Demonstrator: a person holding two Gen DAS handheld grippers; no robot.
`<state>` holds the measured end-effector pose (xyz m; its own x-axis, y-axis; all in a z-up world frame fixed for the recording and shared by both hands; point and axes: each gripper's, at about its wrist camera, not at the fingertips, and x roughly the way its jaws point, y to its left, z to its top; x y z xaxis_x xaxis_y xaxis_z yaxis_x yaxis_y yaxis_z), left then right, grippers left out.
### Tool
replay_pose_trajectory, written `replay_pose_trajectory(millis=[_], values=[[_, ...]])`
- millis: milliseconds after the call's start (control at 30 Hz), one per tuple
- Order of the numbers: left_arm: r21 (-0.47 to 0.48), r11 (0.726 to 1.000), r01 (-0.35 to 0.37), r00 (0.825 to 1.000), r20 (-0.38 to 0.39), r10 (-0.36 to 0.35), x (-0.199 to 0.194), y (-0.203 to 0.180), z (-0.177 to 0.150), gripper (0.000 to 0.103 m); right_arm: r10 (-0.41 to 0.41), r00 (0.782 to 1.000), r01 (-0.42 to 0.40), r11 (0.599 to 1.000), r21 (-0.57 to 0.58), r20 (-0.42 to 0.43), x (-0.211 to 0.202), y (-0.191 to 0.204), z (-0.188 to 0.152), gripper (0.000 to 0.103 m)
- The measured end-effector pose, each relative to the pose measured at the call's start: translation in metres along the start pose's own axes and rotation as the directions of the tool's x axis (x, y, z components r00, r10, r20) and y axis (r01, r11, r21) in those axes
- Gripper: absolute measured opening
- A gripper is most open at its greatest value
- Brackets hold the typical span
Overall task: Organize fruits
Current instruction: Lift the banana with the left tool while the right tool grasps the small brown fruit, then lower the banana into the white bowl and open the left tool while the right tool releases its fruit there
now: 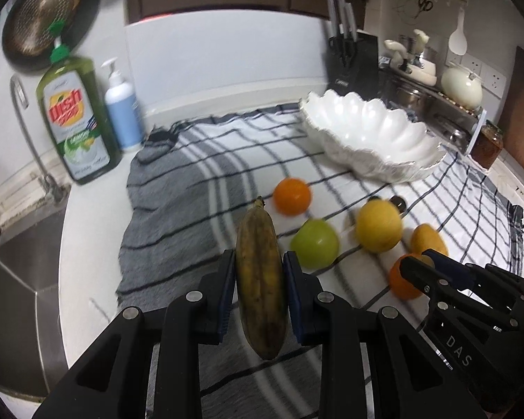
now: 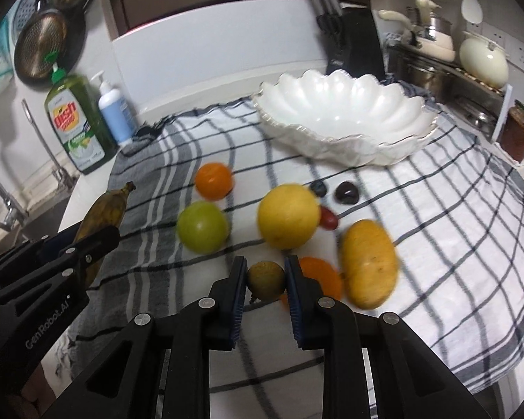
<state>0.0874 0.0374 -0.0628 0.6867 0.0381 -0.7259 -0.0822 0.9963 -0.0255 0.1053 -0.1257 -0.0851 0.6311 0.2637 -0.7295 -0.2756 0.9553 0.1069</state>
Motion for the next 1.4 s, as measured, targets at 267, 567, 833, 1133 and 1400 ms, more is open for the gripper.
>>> replay_pose_trajectory(millis=[267,567,833,1133,1400], values=[[0.047,0.997,0.054,0.998,0.024,-0.055,0.002,-0.030,0.028,0.028,-0.030,0.998,0.027,0.998,0.055,0.049,-0.013,-0.029,0.021,0.024],[0.078,0.993,0.090,0.993,0.064,-0.095,0.002,-0.051,0.065,0.028,-0.059,0.992,0.049,0.995,0.089,0.112,-0.019,-0.056,0.055,0.024],[0.114,0.986,0.123,0.986,0.099,-0.135,0.005,-0.069,0.099,0.028,-0.090,0.985,0.073,0.991,0.116,0.150,-0.021,-0.077,0.080,0.024],[0.137,0.982,0.127,0.980,0.134,-0.145,0.021,-0.083,0.138,0.028,-0.141,0.971,0.113,0.982,0.148,0.192,-0.018,-0.099,0.119,0.024],[0.159,0.980,0.118,0.978,0.150,-0.142,0.050,-0.090,0.162,0.028,-0.220,0.957,0.196,0.971,0.138,0.189,0.003,-0.117,0.146,0.024]])
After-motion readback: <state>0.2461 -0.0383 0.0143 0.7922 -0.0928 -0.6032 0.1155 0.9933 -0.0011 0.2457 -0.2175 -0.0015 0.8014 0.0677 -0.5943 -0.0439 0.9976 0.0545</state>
